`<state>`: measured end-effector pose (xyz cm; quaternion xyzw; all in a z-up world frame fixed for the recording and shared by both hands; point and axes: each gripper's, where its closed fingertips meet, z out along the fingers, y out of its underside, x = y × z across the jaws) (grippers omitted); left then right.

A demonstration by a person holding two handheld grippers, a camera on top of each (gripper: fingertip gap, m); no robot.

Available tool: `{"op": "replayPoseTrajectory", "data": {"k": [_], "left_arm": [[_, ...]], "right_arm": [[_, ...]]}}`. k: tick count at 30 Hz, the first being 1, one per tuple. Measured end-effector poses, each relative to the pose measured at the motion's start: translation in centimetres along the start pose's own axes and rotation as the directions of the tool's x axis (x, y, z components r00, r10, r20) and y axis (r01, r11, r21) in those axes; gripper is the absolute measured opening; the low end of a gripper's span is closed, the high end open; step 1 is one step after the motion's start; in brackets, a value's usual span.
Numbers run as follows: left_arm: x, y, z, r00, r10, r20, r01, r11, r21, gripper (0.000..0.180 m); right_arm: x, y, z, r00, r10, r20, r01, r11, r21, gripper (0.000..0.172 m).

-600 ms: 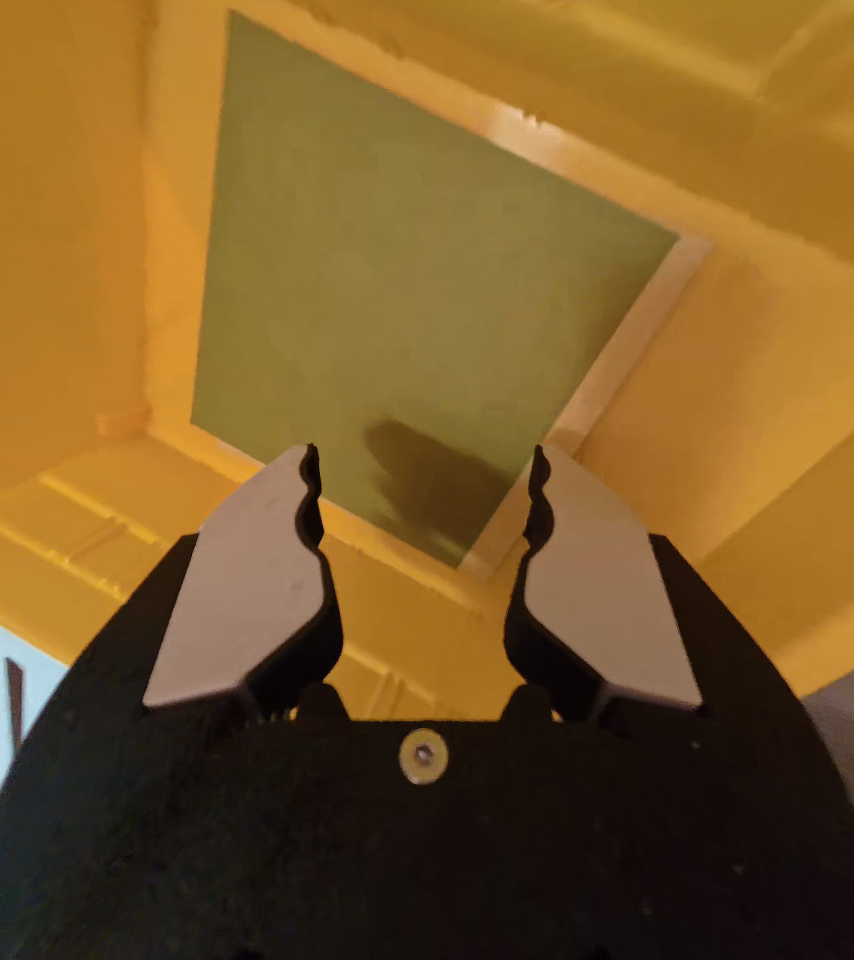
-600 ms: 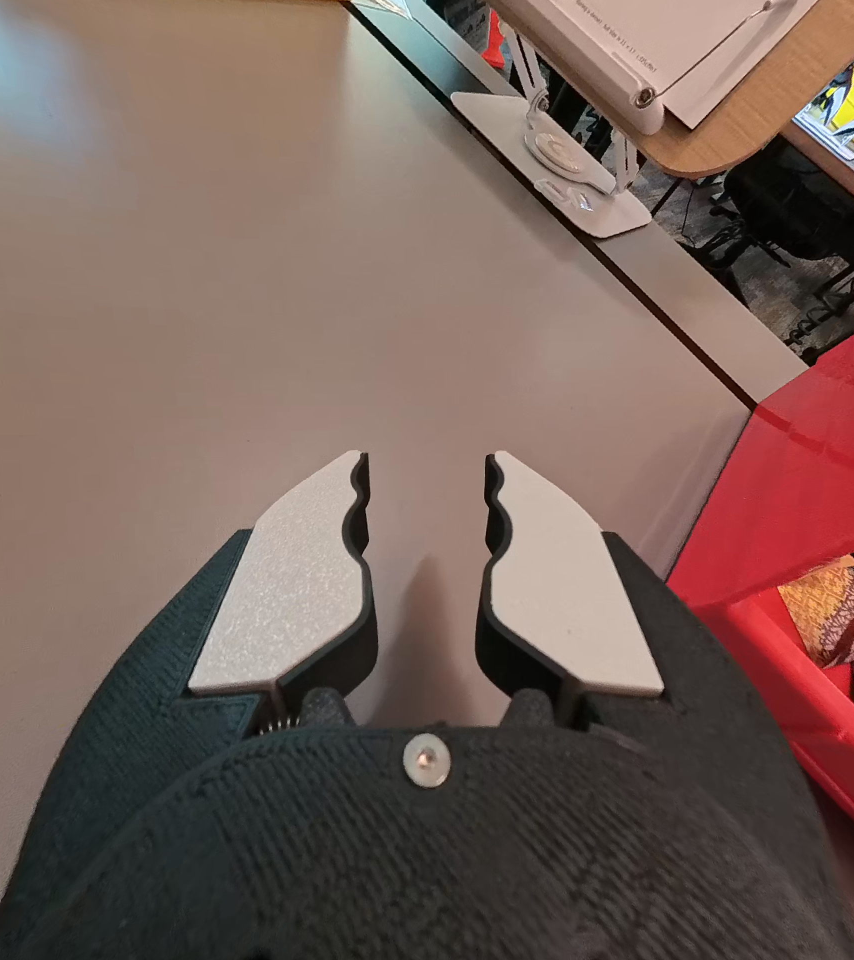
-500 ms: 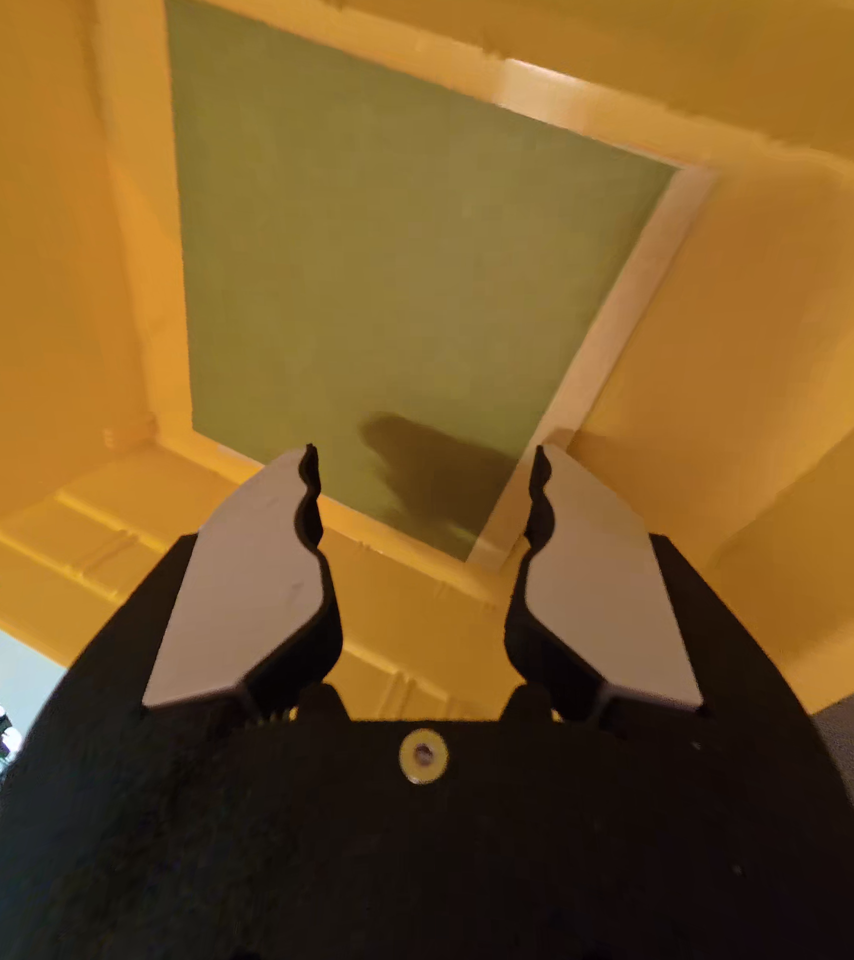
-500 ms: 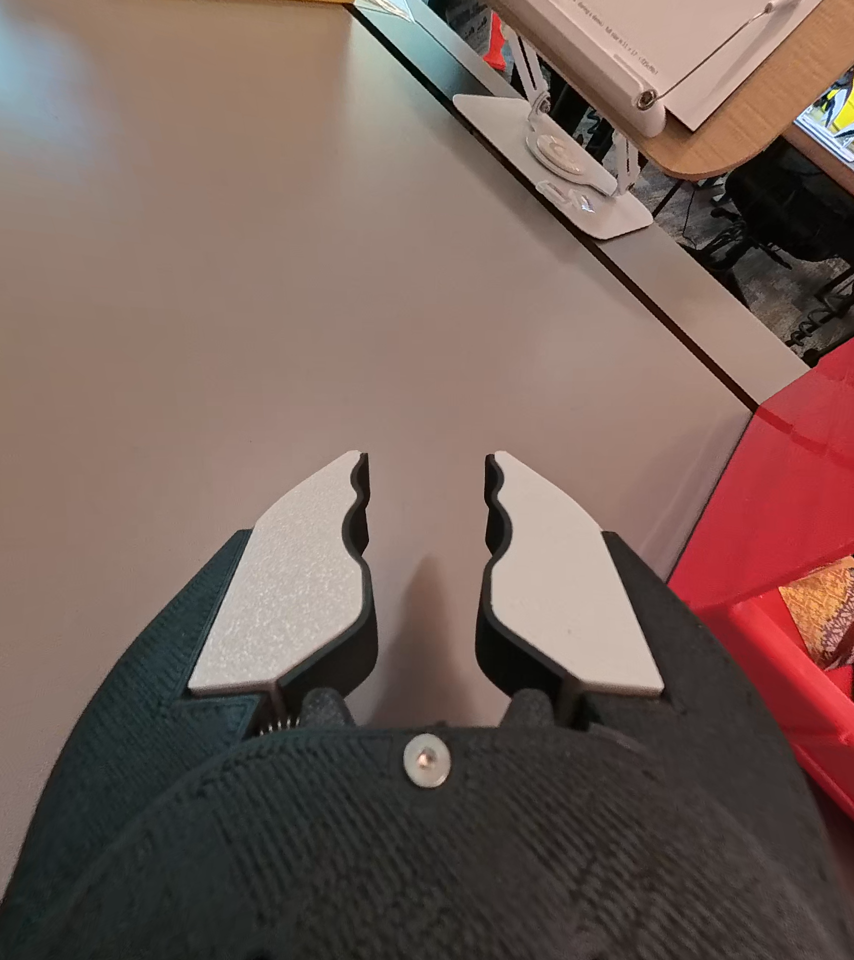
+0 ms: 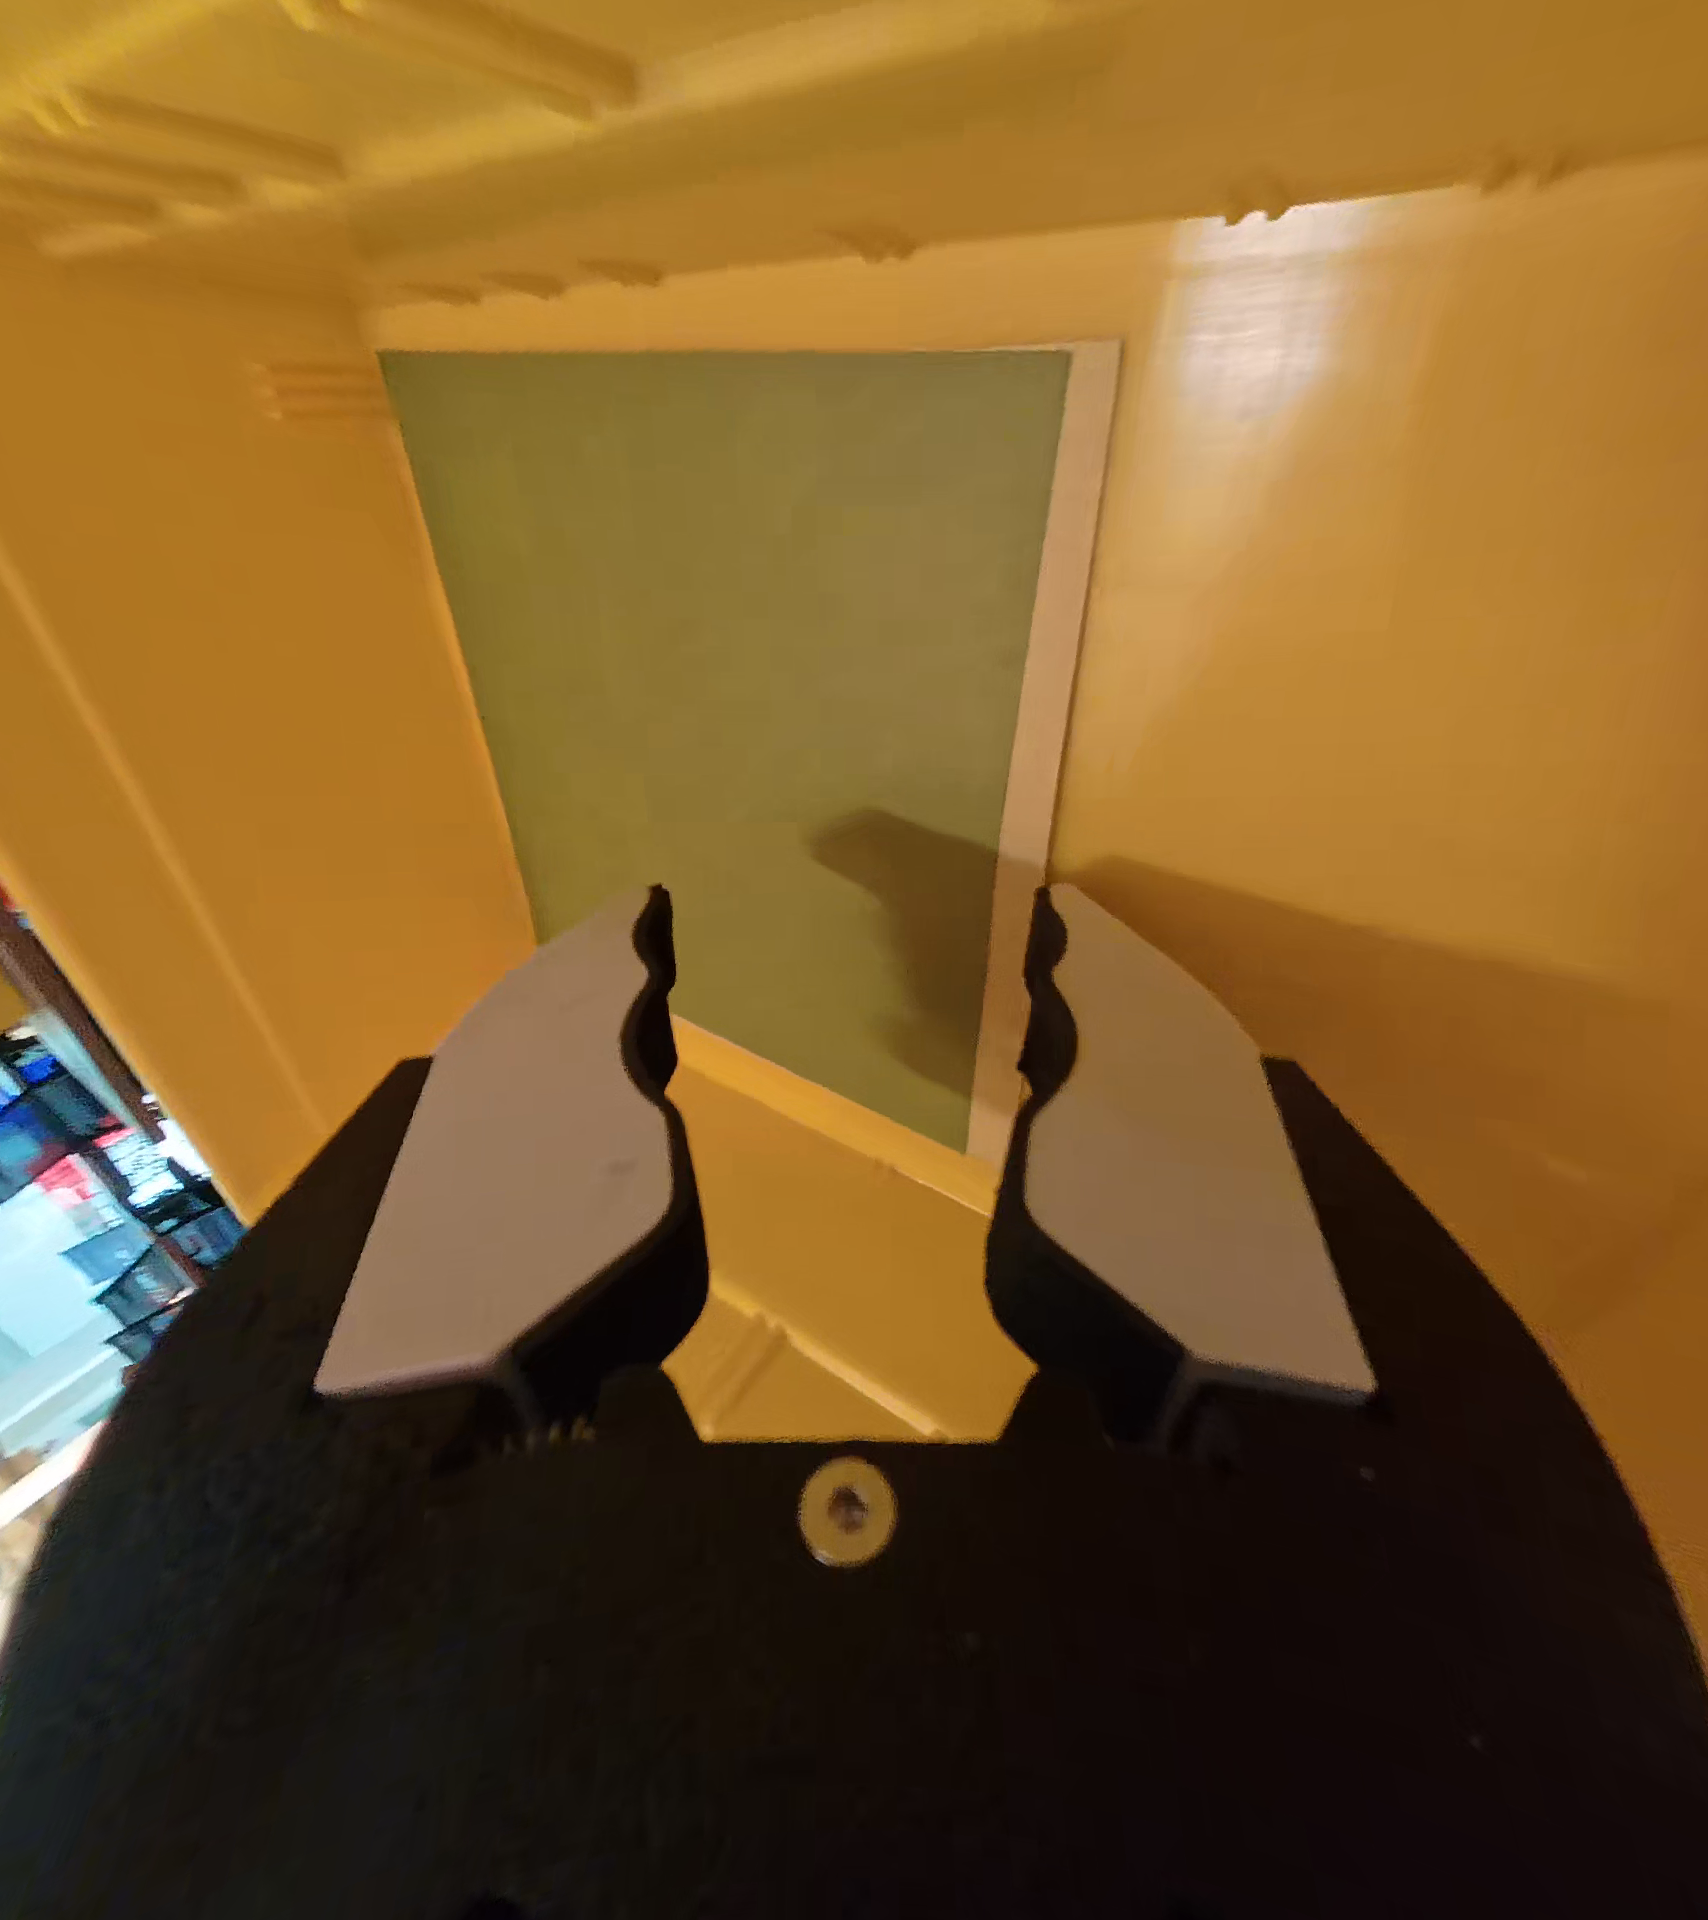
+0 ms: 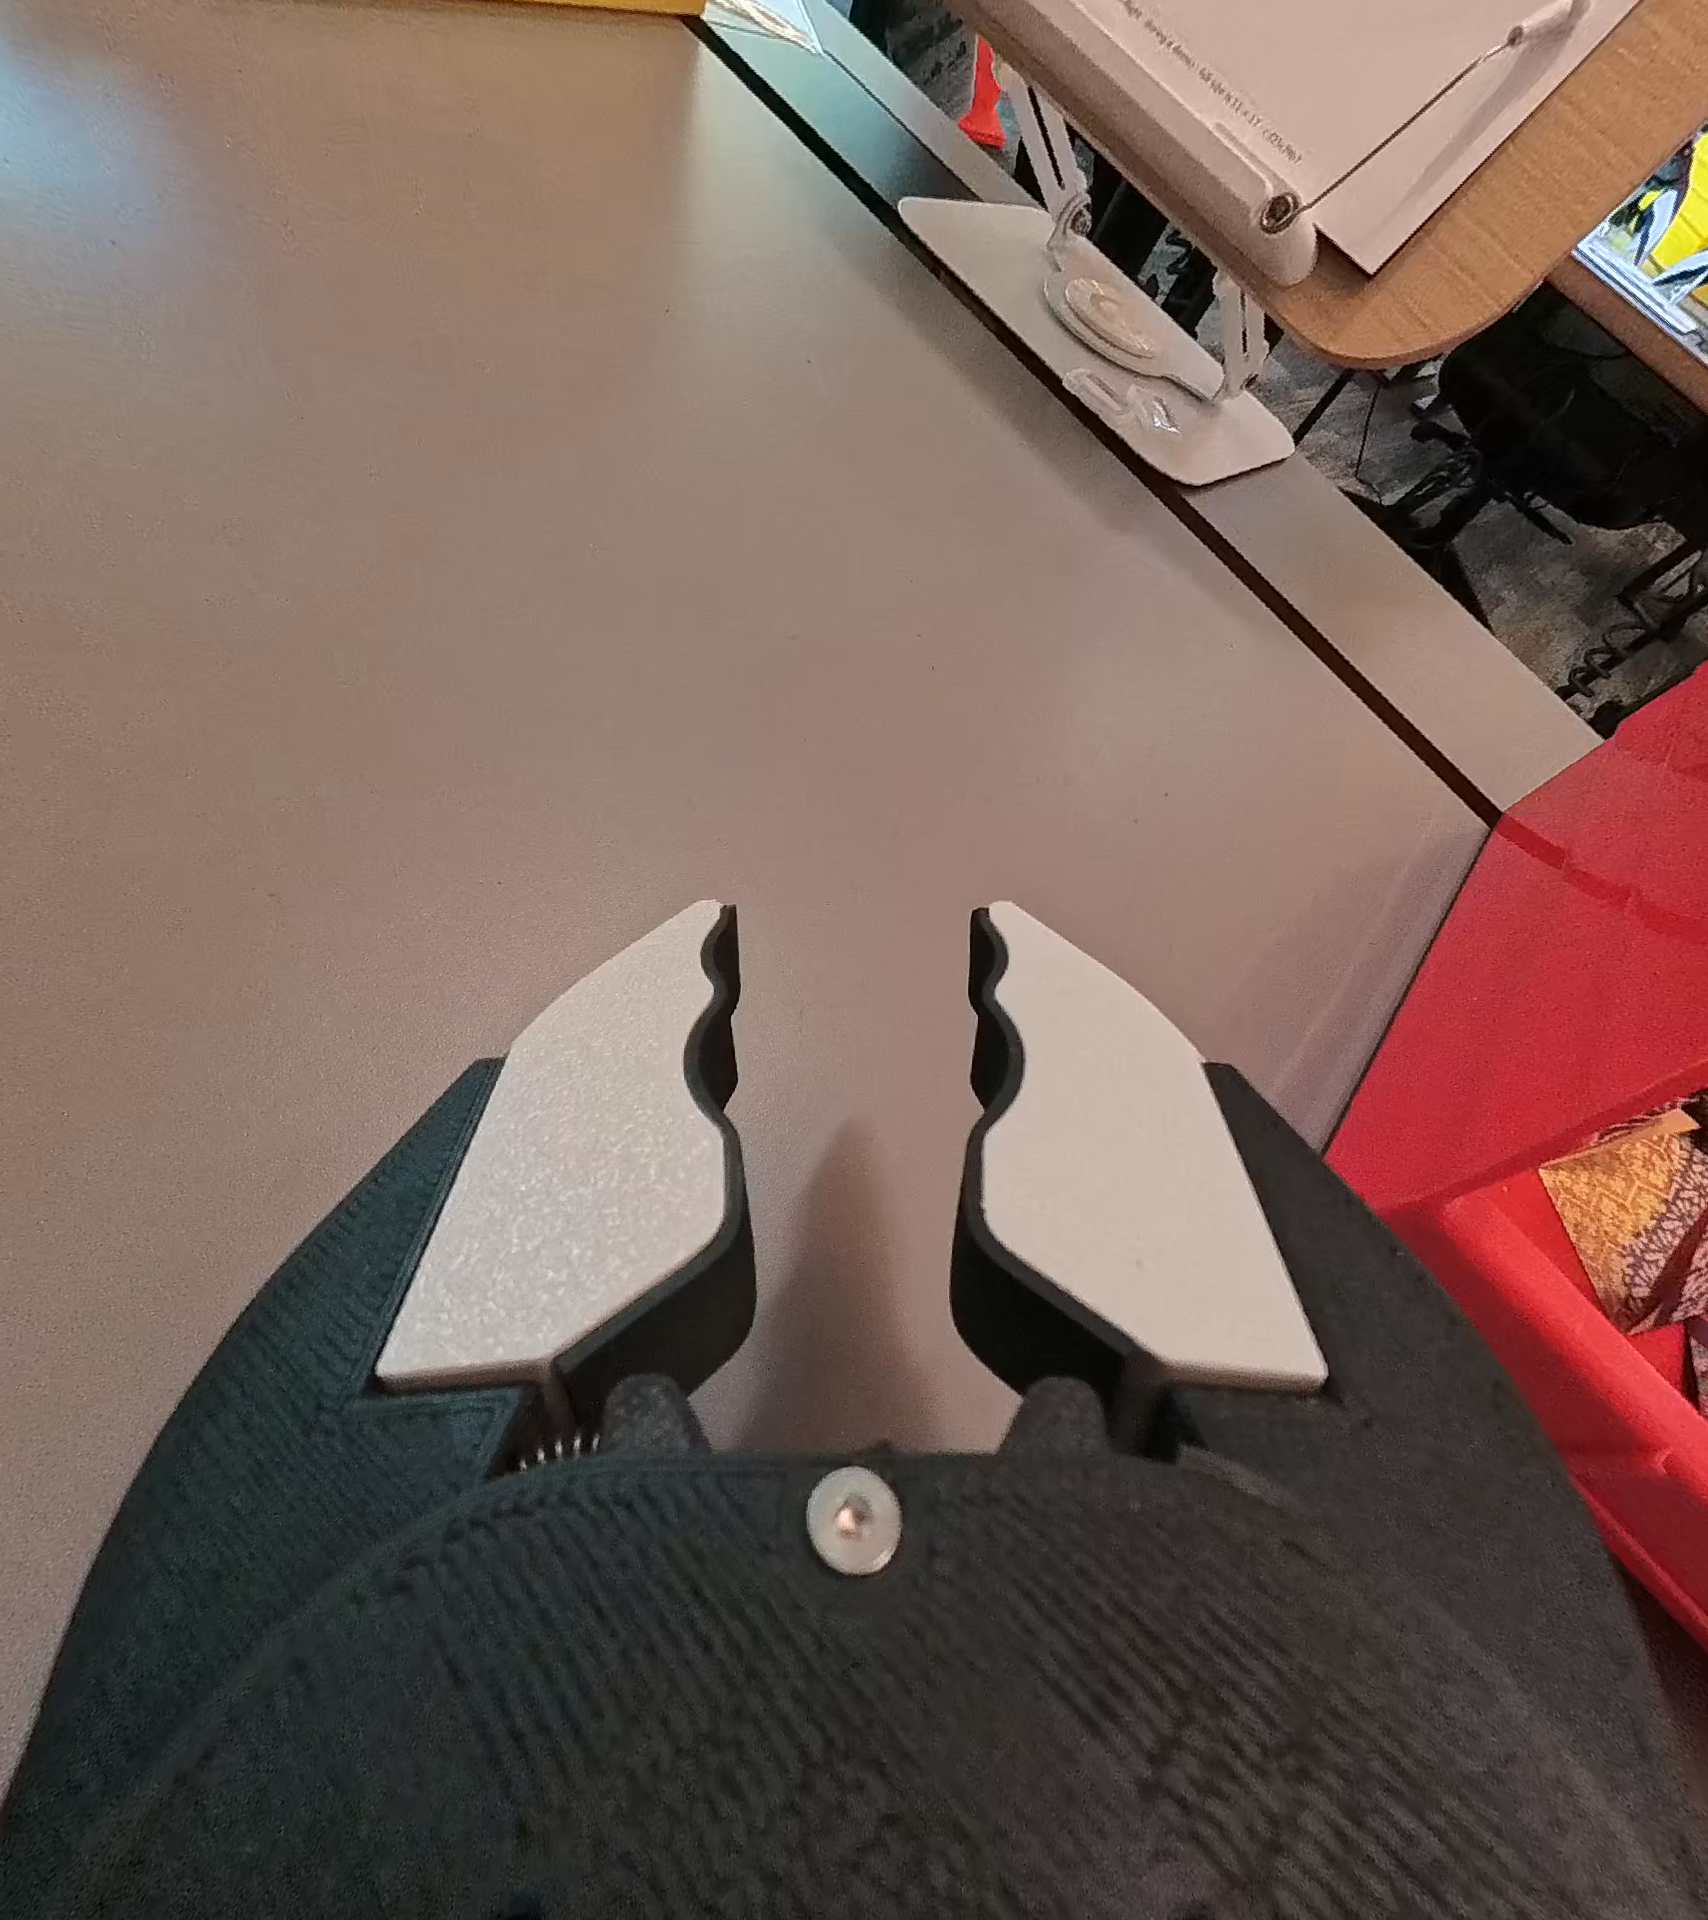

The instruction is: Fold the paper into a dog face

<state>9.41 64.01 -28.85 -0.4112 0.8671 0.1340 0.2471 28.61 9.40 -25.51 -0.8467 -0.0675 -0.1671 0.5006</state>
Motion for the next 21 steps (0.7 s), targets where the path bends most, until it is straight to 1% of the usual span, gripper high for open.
{"op": "replayPoseTrajectory", "data": {"k": [2,4,8,10,16,21], "left_arm": [[-0.4,0.0,0.2,0.999,0.011,0.043,-0.011,1.000,0.007,0.058],[-0.5,0.0,0.4,0.999,0.000,0.045,-0.001,1.000,0.019,0.052],[-0.8,0.2,0.5,0.998,-0.061,0.028,0.061,0.998,0.026,0.061],[-1.0,0.2,0.5,0.997,-0.058,0.045,0.057,0.998,0.027,0.065],[-2.3,-0.2,0.1,0.983,-0.030,0.182,0.020,0.998,0.059,0.080],[-3.0,-0.1,-0.7,0.970,-0.030,0.241,0.013,0.997,0.074,0.077]], "right_arm": [[0.0,0.0,0.0,1.000,-0.001,0.001,0.001,1.000,-0.001,0.043],[-0.1,0.0,0.0,1.000,-0.001,0.002,0.001,1.000,0.000,0.043],[-0.1,0.0,0.1,1.000,-0.002,0.004,0.002,1.000,-0.001,0.043],[-0.1,0.0,0.1,1.000,-0.003,0.004,0.003,1.000,-0.002,0.043],[0.0,0.1,0.1,1.000,-0.001,0.002,0.001,1.000,-0.001,0.043],[0.1,0.2,0.0,1.000,0.000,0.001,0.000,1.000,-0.004,0.043]]}}
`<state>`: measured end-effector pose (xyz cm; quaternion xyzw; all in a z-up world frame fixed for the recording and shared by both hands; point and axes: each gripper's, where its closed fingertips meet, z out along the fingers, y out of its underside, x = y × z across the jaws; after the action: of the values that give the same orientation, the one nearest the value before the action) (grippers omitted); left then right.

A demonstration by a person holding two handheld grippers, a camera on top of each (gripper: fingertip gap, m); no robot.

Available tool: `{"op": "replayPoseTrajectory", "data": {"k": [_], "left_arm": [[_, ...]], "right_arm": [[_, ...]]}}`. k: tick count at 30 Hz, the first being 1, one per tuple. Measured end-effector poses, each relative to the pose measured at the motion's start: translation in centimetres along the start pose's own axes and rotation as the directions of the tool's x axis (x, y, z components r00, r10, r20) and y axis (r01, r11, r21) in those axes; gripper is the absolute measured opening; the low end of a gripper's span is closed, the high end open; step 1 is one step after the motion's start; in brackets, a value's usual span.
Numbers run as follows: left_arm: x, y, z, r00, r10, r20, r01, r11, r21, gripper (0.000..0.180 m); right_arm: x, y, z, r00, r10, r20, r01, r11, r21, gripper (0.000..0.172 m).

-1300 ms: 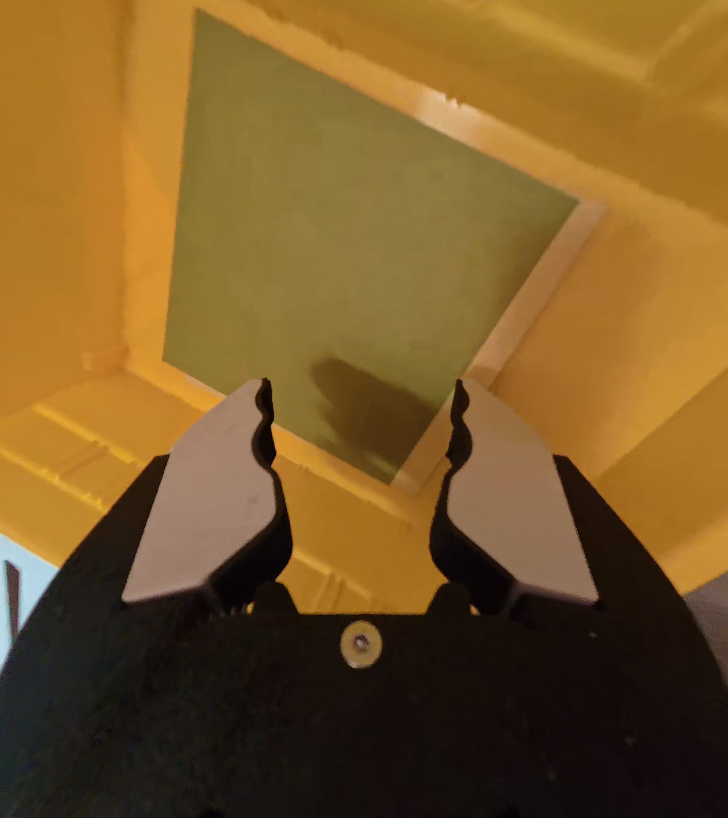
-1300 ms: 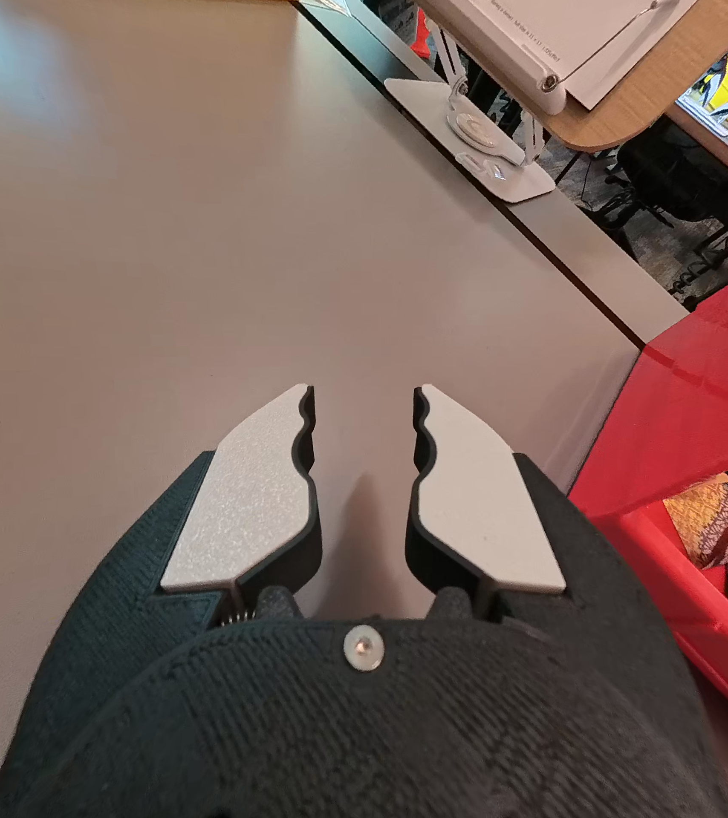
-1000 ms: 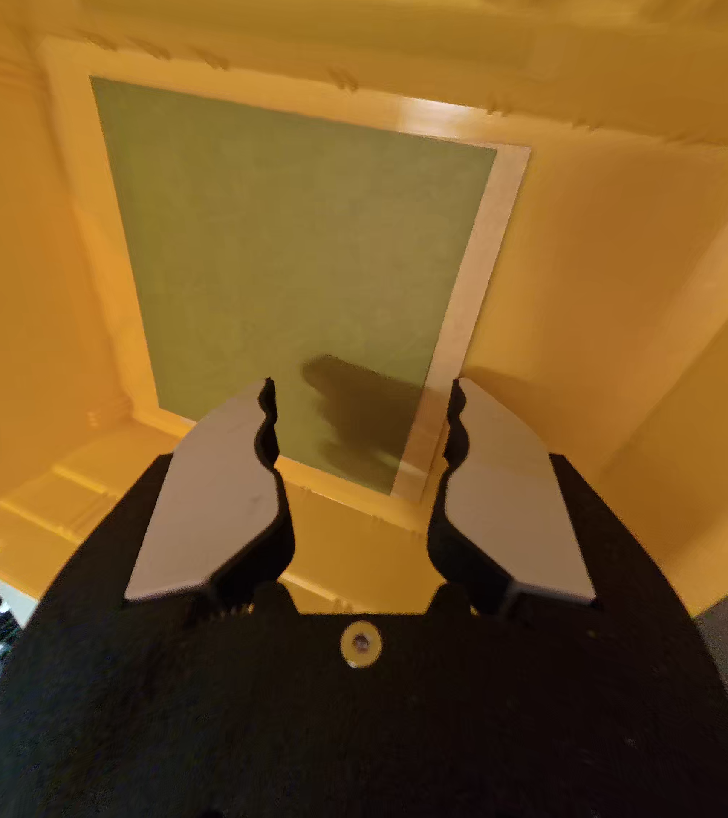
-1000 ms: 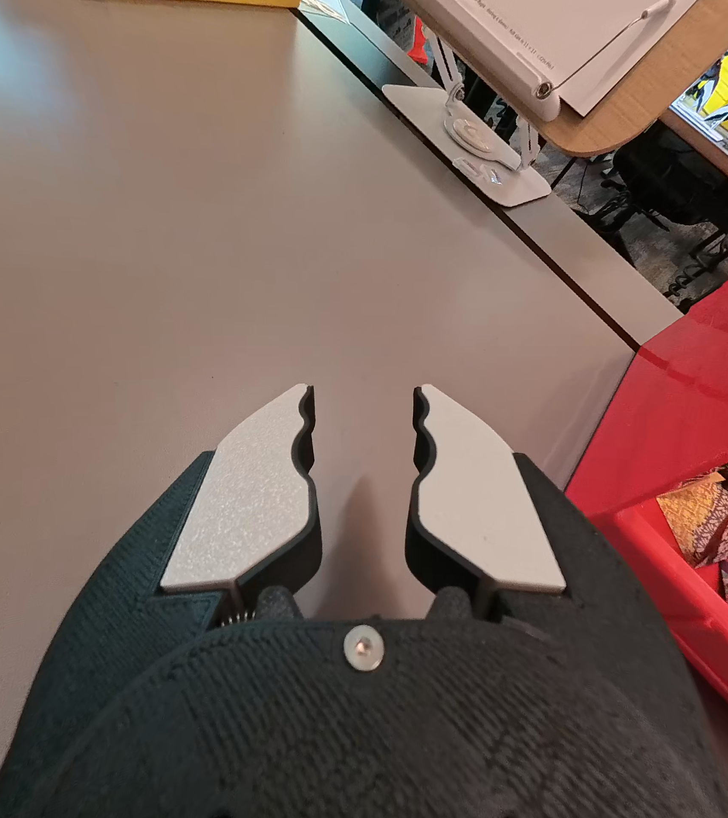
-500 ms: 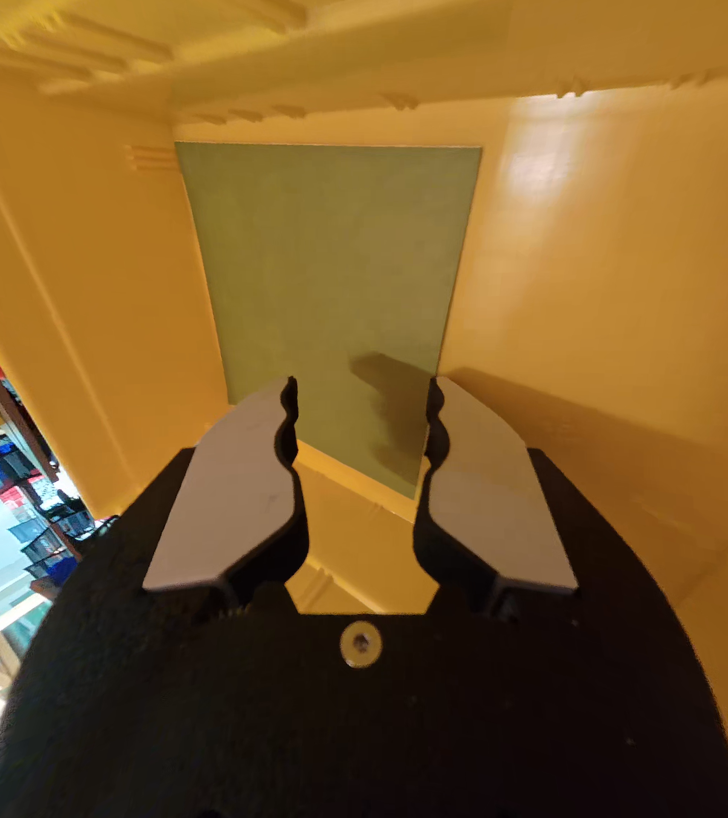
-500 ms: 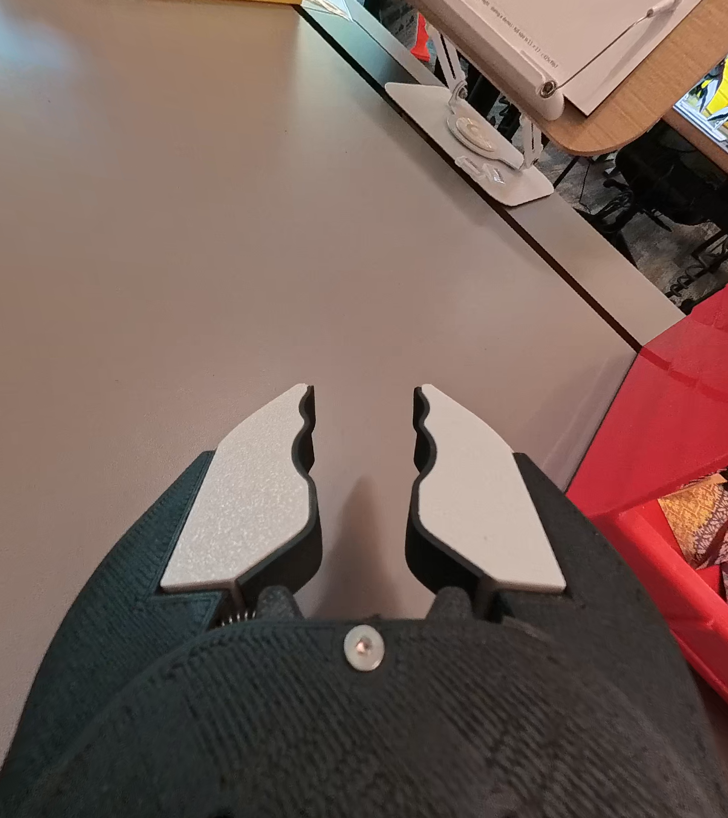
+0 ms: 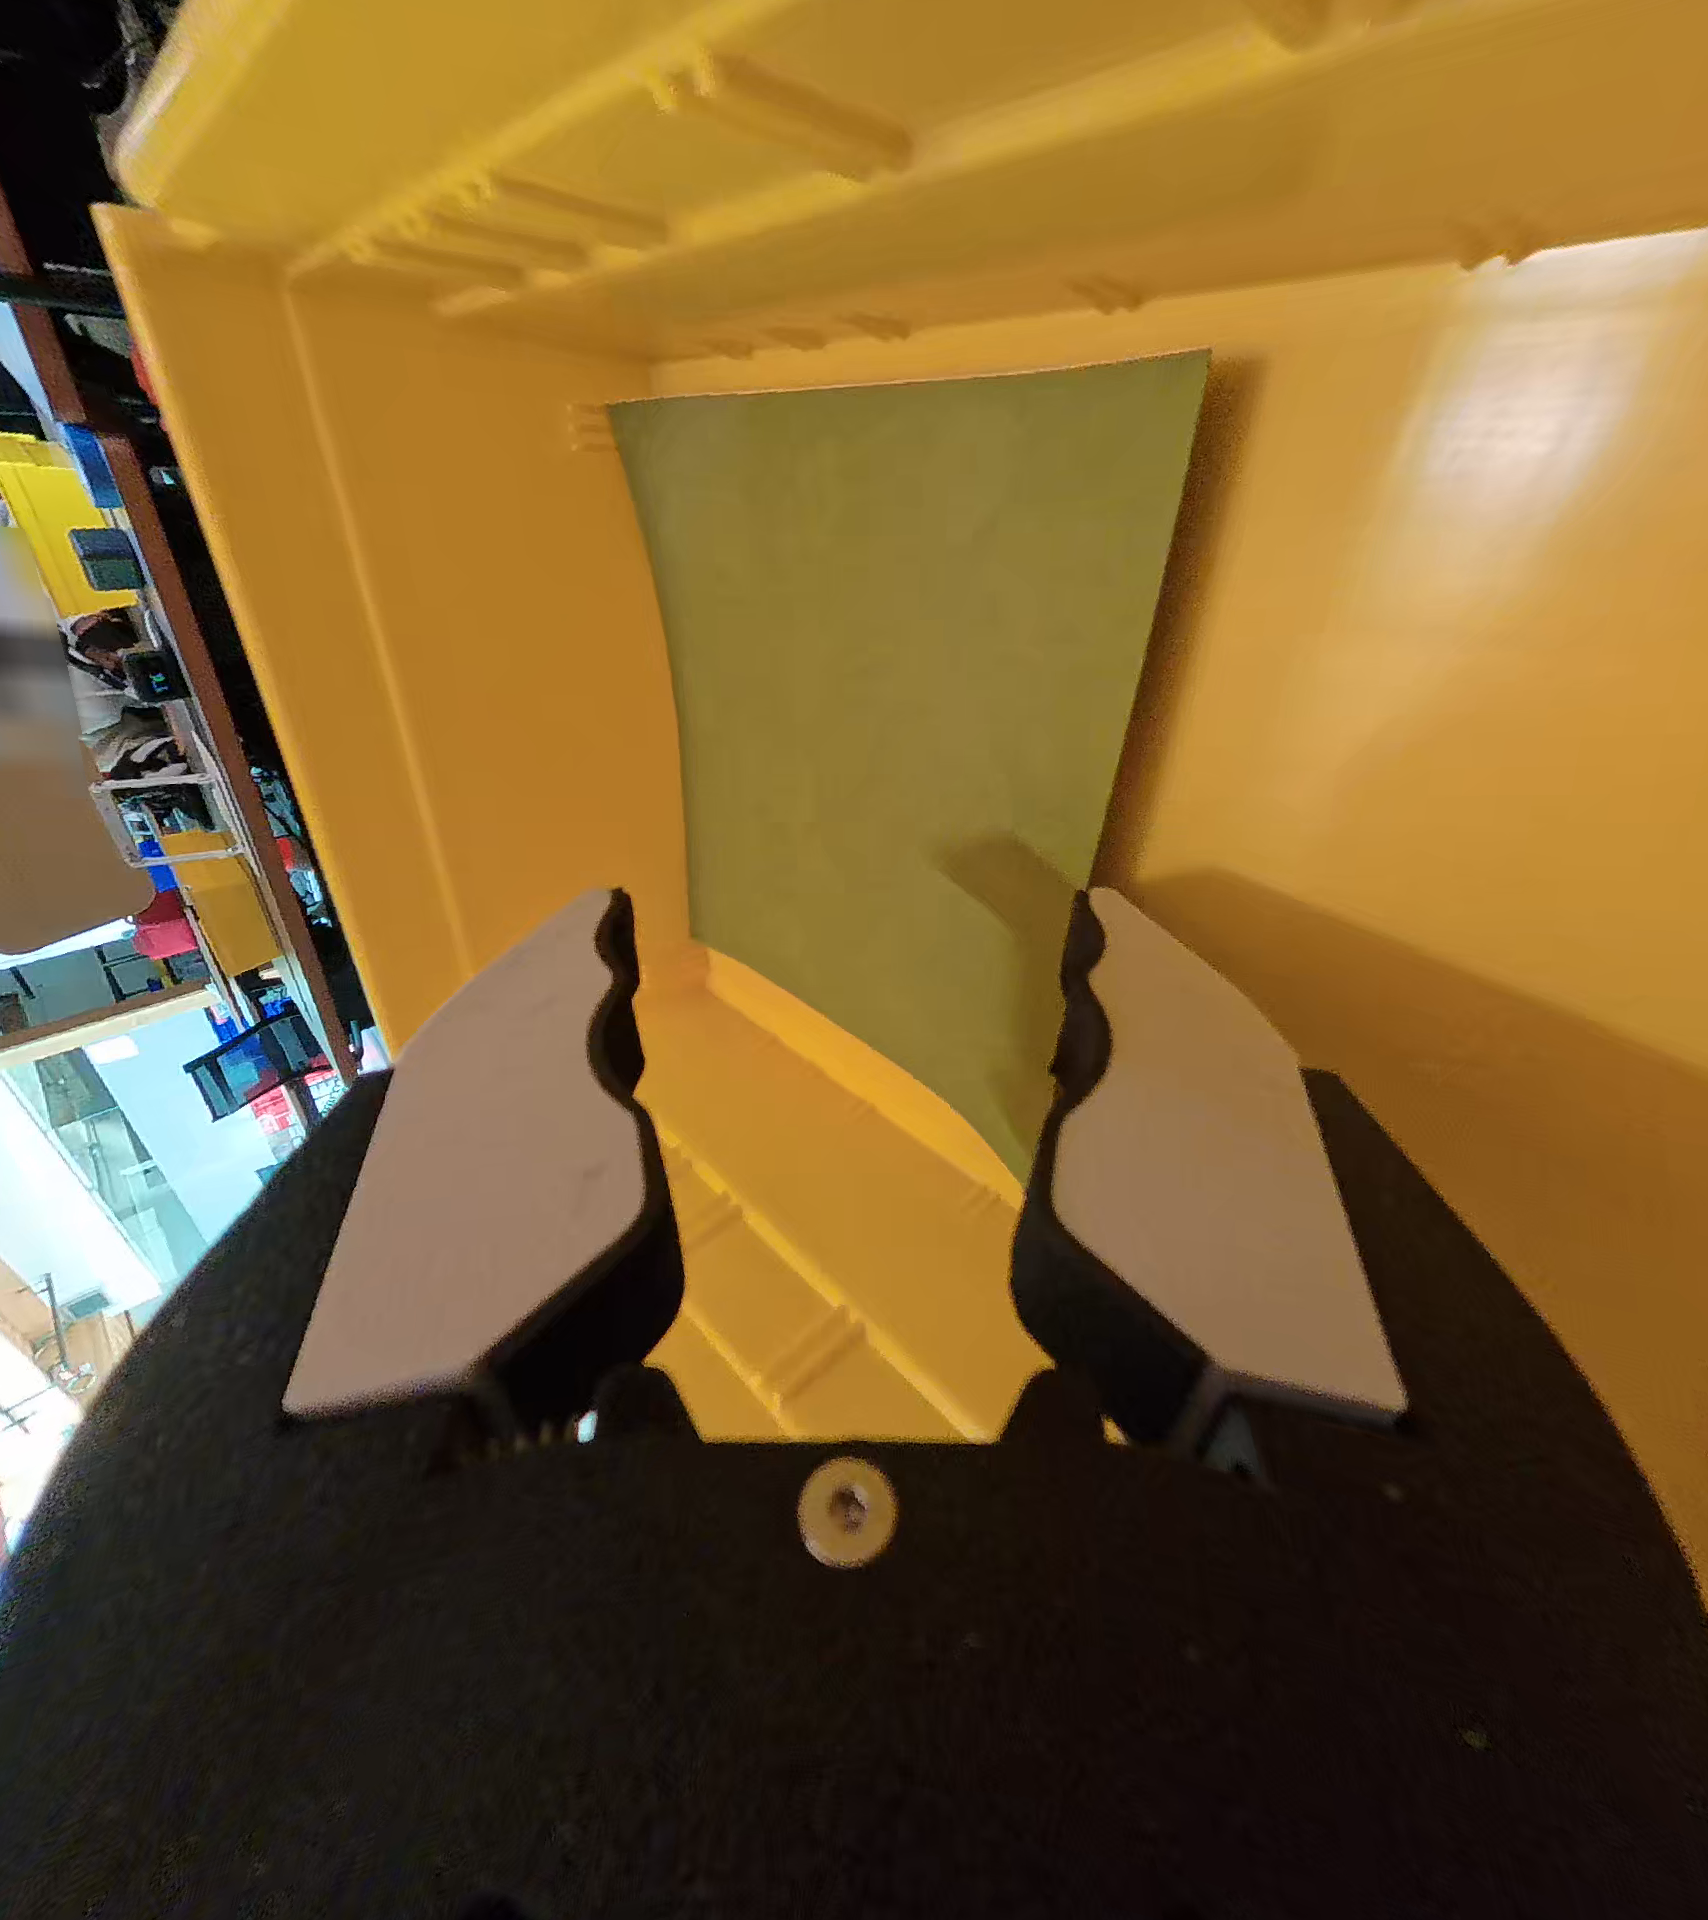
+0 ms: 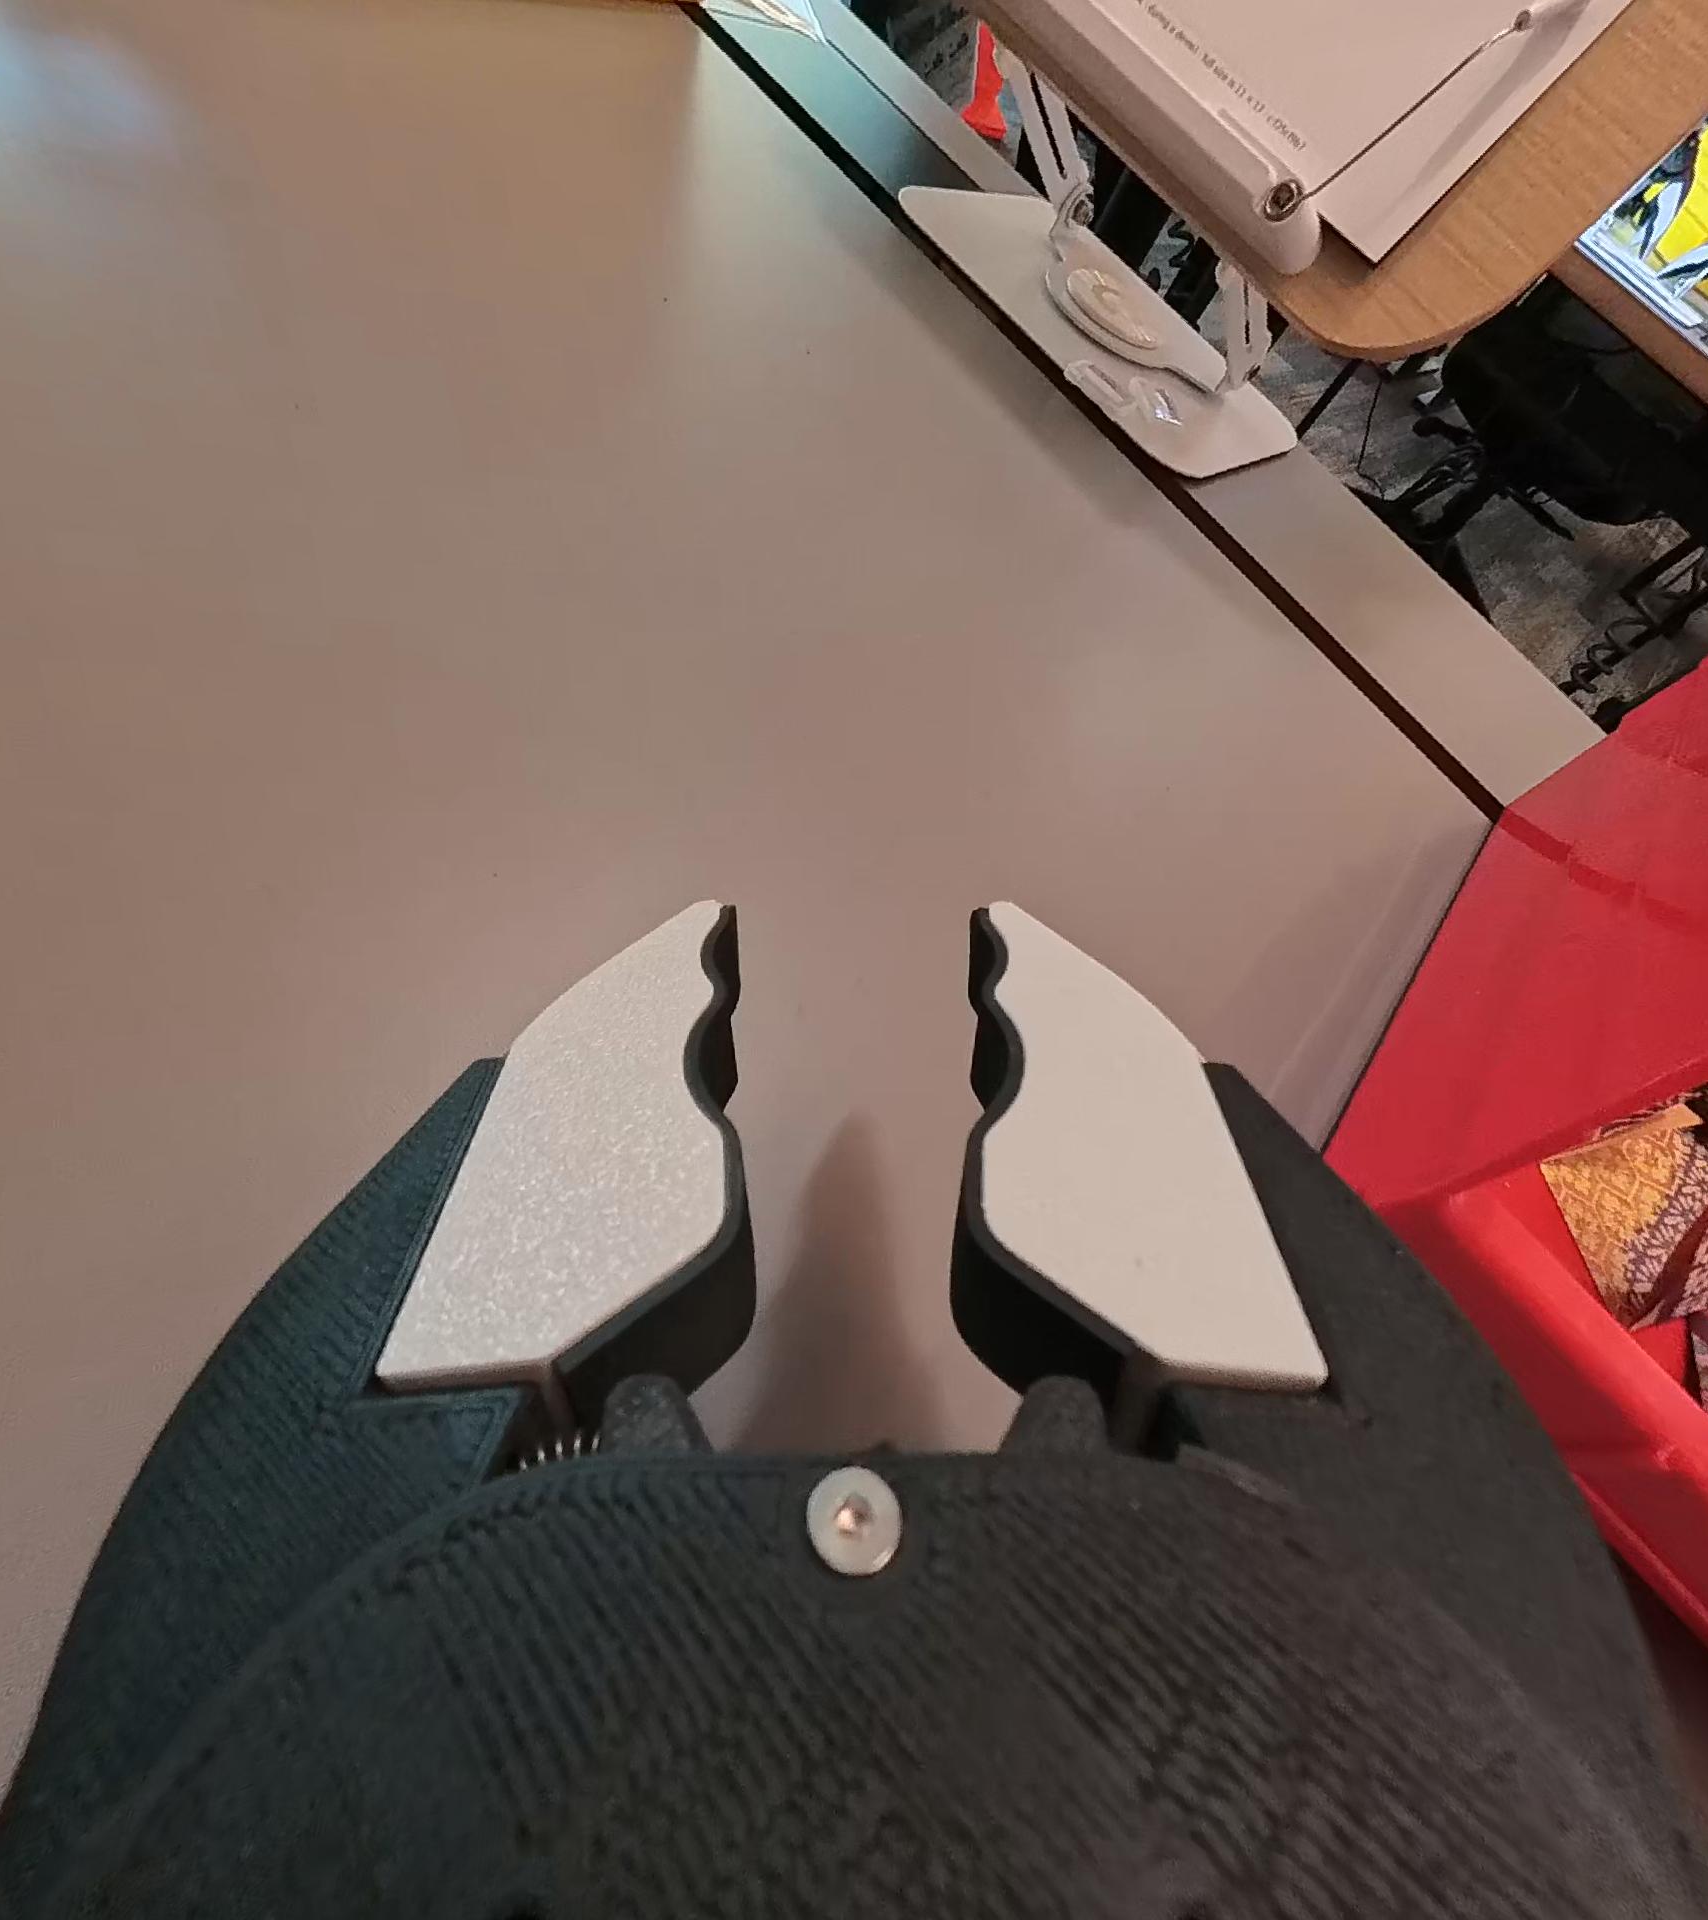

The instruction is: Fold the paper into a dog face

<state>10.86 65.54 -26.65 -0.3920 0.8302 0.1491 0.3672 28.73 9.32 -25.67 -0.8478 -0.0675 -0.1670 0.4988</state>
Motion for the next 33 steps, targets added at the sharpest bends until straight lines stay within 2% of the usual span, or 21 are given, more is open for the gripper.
{"op": "replayPoseTrajectory", "data": {"k": [4,15,18,22,27,29,33], "left_arm": [[-0.8,0.3,-0.4,0.999,-0.052,0.010,0.051,0.999,0.011,0.076],[-1.2,0.6,-0.9,0.981,-0.191,-0.036,0.191,0.981,0.018,0.041],[0.2,0.5,-0.8,0.979,-0.168,-0.117,0.168,0.986,-0.005,0.033],[2.0,0.4,-0.2,0.979,-0.085,-0.184,0.075,0.995,-0.058,0.037],[1.5,-0.6,0.1,0.992,-0.046,-0.116,0.042,0.999,-0.032,0.041],[1.1,-0.8,0.0,0.994,-0.062,-0.095,0.060,0.998,-0.026,0.035],[-1.0,-0.4,-0.3,0.994,-0.103,0.028,0.104,0.994,-0.019,0.015]], "right_arm": [[0.0,0.1,0.1,1.000,0.002,0.002,-0.002,1.000,-0.003,0.043],[-0.2,0.2,0.1,1.000,-0.003,0.010,0.003,1.000,-0.007,0.043],[-0.2,0.2,0.0,1.000,-0.002,0.011,0.002,1.000,-0.005,0.043],[-0.2,0.1,0.0,1.000,-0.003,0.013,0.003,1.000,-0.003,0.043],[-0.1,0.1,-0.3,1.000,-0.009,0.010,0.009,1.000,-0.003,0.043],[0.0,0.1,-0.4,1.000,-0.005,0.005,0.005,1.000,-0.001,0.043],[0.1,0.2,-0.4,1.000,-0.003,0.005,0.003,1.000,0.000,0.043]]}}
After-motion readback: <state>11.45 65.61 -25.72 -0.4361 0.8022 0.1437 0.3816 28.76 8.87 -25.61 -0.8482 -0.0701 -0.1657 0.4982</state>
